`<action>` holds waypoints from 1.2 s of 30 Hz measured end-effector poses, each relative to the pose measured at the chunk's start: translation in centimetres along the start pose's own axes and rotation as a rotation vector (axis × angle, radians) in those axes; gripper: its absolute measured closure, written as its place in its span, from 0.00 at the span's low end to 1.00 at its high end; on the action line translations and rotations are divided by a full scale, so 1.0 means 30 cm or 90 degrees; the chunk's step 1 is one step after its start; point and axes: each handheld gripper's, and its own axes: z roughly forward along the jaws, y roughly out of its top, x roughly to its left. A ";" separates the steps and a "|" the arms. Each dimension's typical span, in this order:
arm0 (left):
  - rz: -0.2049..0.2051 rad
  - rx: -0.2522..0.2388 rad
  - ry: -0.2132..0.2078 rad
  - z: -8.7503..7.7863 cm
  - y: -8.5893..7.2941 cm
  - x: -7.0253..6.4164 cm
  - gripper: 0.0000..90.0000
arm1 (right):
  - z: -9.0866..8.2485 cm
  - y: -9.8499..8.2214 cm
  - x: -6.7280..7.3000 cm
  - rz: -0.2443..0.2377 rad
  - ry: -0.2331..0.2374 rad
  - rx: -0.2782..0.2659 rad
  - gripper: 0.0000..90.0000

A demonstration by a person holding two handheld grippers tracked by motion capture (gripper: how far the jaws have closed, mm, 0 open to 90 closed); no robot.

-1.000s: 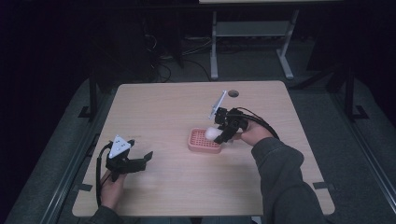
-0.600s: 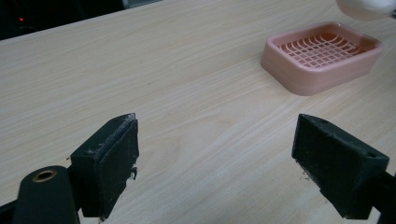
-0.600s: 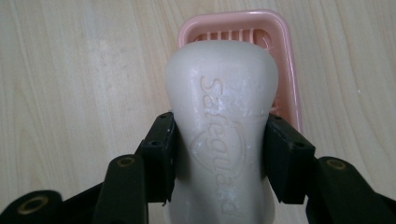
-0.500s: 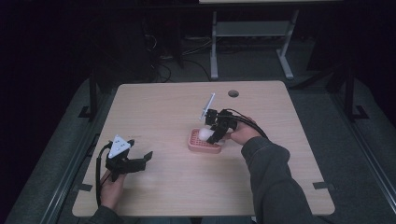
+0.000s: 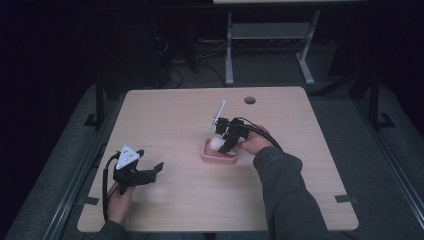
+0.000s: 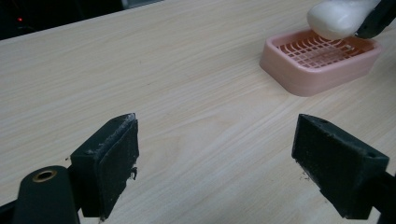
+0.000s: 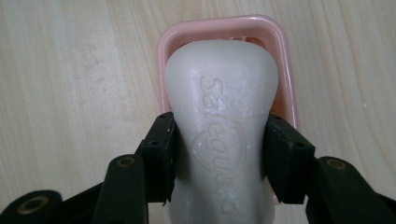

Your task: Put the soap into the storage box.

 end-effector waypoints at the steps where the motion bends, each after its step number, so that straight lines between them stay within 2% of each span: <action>1: 0.000 0.000 0.000 0.000 0.000 0.000 0.16 | 0.004 0.002 -0.001 -0.001 -0.001 0.000 0.54; 11: -0.002 -0.001 -0.001 0.000 0.000 0.001 0.16 | 0.045 0.011 -0.021 0.003 -0.003 0.016 0.54; 21: -0.003 -0.002 -0.001 0.000 0.000 0.001 0.16 | 0.074 0.024 -0.022 0.002 0.000 0.023 0.54; 29: -0.003 -0.003 -0.001 0.001 0.000 0.001 0.16 | 0.080 0.025 -0.027 0.009 -0.003 0.023 0.54; 36: -0.005 -0.004 -0.001 0.001 -0.001 0.001 0.16 | 0.091 0.031 -0.024 0.002 -0.001 0.028 0.54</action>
